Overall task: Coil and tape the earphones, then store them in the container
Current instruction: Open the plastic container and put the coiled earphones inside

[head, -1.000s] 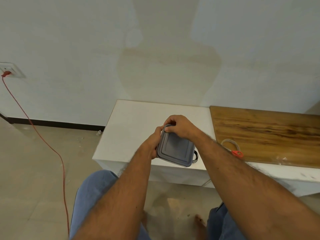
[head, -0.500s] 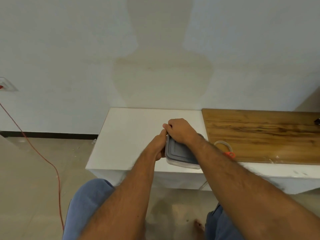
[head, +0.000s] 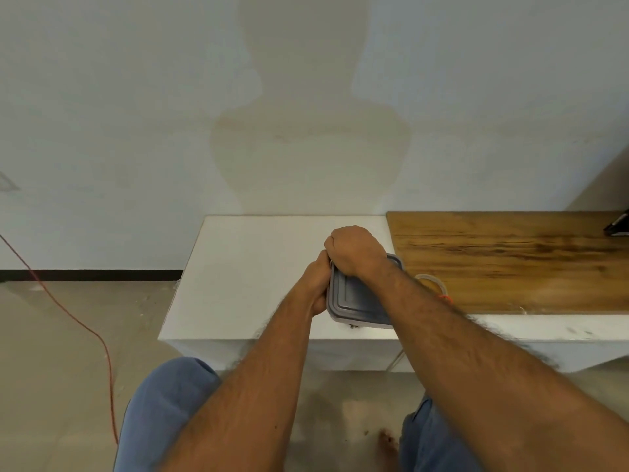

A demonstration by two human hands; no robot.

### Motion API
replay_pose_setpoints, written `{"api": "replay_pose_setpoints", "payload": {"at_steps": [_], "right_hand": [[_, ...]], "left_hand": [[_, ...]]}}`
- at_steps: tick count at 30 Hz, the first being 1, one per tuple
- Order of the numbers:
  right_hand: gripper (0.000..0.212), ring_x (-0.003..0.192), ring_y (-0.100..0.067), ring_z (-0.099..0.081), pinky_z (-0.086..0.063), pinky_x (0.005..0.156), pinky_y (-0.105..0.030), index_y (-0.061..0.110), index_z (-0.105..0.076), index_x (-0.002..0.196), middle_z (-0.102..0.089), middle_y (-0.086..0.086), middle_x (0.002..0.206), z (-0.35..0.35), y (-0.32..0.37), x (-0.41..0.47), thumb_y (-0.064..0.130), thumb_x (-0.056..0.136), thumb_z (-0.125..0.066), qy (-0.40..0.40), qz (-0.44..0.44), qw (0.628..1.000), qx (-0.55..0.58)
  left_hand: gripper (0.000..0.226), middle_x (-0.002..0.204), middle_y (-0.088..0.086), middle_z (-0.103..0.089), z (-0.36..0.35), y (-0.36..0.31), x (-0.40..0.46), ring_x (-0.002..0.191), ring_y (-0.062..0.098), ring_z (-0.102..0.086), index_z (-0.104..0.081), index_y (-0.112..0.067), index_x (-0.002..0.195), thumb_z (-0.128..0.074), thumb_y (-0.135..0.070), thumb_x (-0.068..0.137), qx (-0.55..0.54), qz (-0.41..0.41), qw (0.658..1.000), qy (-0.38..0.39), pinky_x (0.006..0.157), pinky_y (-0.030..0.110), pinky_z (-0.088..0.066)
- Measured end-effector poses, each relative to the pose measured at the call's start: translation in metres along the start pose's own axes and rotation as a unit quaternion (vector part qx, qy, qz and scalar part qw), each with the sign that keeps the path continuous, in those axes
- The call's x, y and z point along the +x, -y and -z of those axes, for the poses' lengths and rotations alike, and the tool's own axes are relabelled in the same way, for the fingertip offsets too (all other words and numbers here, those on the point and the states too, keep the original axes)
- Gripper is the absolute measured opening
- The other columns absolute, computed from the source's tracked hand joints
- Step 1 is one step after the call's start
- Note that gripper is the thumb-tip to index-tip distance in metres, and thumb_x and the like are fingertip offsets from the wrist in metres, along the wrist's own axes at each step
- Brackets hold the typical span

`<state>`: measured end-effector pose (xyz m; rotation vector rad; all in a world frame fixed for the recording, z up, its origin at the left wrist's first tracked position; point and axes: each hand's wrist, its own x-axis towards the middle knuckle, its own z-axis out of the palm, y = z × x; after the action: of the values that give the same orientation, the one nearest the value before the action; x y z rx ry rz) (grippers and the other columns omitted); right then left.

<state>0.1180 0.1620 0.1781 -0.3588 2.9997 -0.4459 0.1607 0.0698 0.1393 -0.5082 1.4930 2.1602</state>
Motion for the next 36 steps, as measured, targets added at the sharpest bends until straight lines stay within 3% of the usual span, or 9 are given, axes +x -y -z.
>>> {"api": "replay_pose_setpoints", "payload": {"at_steps": [6,15,23,29,33,36], "right_hand": [[0.029,0.079,-0.018,-0.053,-0.042,0.076,-0.032,0.014,-0.057,0.078,-0.056,-0.001,0.081,0.002,0.002,-0.004,0.027,0.097,-0.037,-0.001,-0.002,1.0,-0.018],[0.033,0.078,-0.019,-0.053,-0.046,0.079,-0.036,0.015,-0.054,0.076,-0.056,-0.001,0.08,0.005,0.006,-0.003,0.029,0.098,-0.034,-0.002,0.015,1.0,-0.016],[0.029,0.078,-0.02,-0.053,-0.044,0.075,-0.035,0.013,-0.052,0.077,-0.055,-0.003,0.08,0.01,0.01,-0.003,0.028,0.097,-0.036,-0.037,0.039,0.999,0.01],[0.034,0.063,-0.016,-0.048,-0.032,0.059,-0.028,0.017,-0.048,0.065,-0.05,0.002,0.064,0.018,0.007,0.0,0.031,0.094,-0.04,-0.088,0.038,0.995,0.024],[0.043,0.062,-0.015,-0.051,-0.039,0.059,-0.03,0.017,-0.054,0.069,-0.054,0.002,0.064,0.021,0.003,0.002,0.044,0.097,-0.037,-0.097,0.028,0.994,0.029],[0.047,0.069,-0.015,-0.057,-0.049,0.069,-0.033,0.017,-0.06,0.076,-0.06,0.002,0.071,0.021,0.003,0.002,0.049,0.097,-0.034,-0.086,0.028,0.996,0.018]], "left_hand": [[0.036,0.104,0.019,-0.069,0.001,-0.001,0.002,0.095,0.028,-0.067,-0.063,-0.006,0.112,-0.039,-0.033,0.104,0.026,-0.017,0.999,-0.023,0.089,0.042,-0.056],[0.037,0.11,0.02,-0.069,0.005,-0.007,0.002,0.105,0.032,-0.066,-0.063,-0.005,0.113,-0.041,-0.033,0.103,0.057,-0.032,0.997,-0.031,0.094,0.046,-0.054],[0.037,0.101,0.018,-0.071,0.008,-0.011,0.005,0.095,0.031,-0.068,-0.063,-0.006,0.109,-0.039,-0.034,0.101,0.086,-0.04,0.994,-0.06,0.09,0.047,-0.056],[0.037,0.099,0.013,-0.071,0.007,-0.008,0.002,0.088,0.025,-0.069,-0.057,-0.009,0.118,-0.03,-0.032,0.104,0.083,-0.048,0.993,-0.064,0.08,0.039,-0.058],[0.048,0.101,0.012,-0.074,0.004,-0.011,0.003,0.097,0.026,-0.07,-0.059,-0.012,0.122,-0.029,-0.044,0.103,0.062,-0.04,0.997,-0.033,0.089,0.042,-0.056],[0.058,0.113,0.013,-0.07,-0.003,-0.009,0.001,0.11,0.025,-0.065,-0.06,-0.015,0.125,-0.031,-0.058,0.099,0.048,-0.046,0.998,0.008,0.099,0.042,-0.051]]}}
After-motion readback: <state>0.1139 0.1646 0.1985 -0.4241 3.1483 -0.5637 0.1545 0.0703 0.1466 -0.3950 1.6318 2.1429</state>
